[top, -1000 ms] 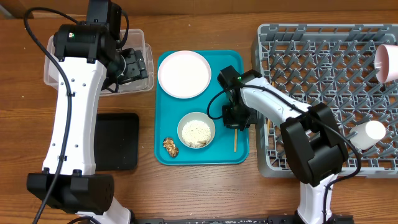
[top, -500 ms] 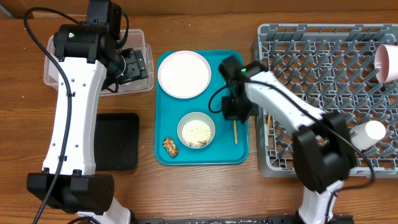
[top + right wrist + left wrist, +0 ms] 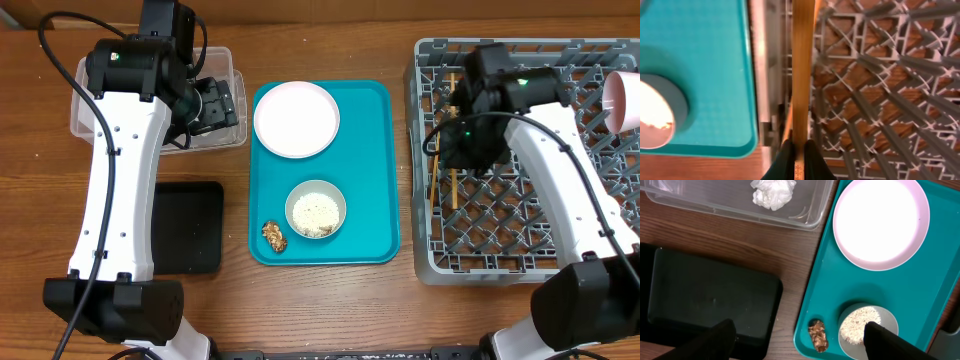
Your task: Sort waste into correct bins and load items into the dishwasher
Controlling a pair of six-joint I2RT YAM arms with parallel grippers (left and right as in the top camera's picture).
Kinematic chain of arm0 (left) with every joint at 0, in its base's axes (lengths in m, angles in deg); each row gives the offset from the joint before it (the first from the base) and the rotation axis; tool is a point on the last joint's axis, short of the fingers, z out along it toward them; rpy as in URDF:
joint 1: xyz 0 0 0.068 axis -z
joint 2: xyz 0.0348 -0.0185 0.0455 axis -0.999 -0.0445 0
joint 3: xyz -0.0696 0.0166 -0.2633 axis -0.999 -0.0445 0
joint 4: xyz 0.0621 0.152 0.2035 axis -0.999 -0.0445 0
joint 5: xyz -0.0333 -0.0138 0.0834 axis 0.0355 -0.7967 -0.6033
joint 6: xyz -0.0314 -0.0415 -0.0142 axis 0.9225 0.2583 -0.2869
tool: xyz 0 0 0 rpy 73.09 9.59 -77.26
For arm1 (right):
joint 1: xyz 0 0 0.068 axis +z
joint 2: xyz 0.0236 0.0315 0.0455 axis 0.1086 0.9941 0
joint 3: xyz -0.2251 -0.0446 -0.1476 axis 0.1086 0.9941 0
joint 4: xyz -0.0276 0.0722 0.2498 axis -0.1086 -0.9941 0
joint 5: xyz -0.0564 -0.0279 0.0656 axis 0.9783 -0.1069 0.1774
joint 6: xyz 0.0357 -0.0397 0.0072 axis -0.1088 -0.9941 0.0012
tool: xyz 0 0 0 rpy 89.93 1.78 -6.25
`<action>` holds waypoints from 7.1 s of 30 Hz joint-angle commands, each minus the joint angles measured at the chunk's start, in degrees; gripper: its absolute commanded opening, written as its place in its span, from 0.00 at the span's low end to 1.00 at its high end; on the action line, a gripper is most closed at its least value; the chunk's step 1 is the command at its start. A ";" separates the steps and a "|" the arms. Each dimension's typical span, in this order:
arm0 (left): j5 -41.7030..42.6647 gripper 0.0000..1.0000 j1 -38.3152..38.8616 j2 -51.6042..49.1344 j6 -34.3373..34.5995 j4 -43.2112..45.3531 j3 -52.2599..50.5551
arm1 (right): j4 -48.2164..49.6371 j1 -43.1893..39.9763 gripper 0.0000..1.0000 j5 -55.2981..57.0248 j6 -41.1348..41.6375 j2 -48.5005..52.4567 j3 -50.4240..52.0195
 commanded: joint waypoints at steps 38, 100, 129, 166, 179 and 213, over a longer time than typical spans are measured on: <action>2.14 0.86 23.10 -6.27 -3.78 1.33 0.63 | 7.15 -17.62 0.74 -9.16 3.43 -11.28 5.46; -1.44 0.04 22.69 2.69 5.09 1.49 -19.08 | 7.37 -17.57 0.74 -9.11 3.41 -11.28 5.70; 67.41 0.04 -34.38 12.44 -51.06 22.82 -58.55 | 7.26 -17.57 0.74 -9.11 3.41 -11.28 5.70; 85.40 0.04 -53.13 11.85 -46.45 31.32 -62.99 | 6.99 -17.57 0.74 -9.11 3.41 -11.28 5.70; 77.18 0.04 -46.73 14.71 -39.95 28.98 -58.71 | 6.88 -17.57 0.73 -9.11 3.41 -11.28 5.70; 7.67 0.61 28.17 1.53 -13.03 45.42 -41.77 | 6.82 -17.57 0.73 -9.14 3.41 -11.28 5.70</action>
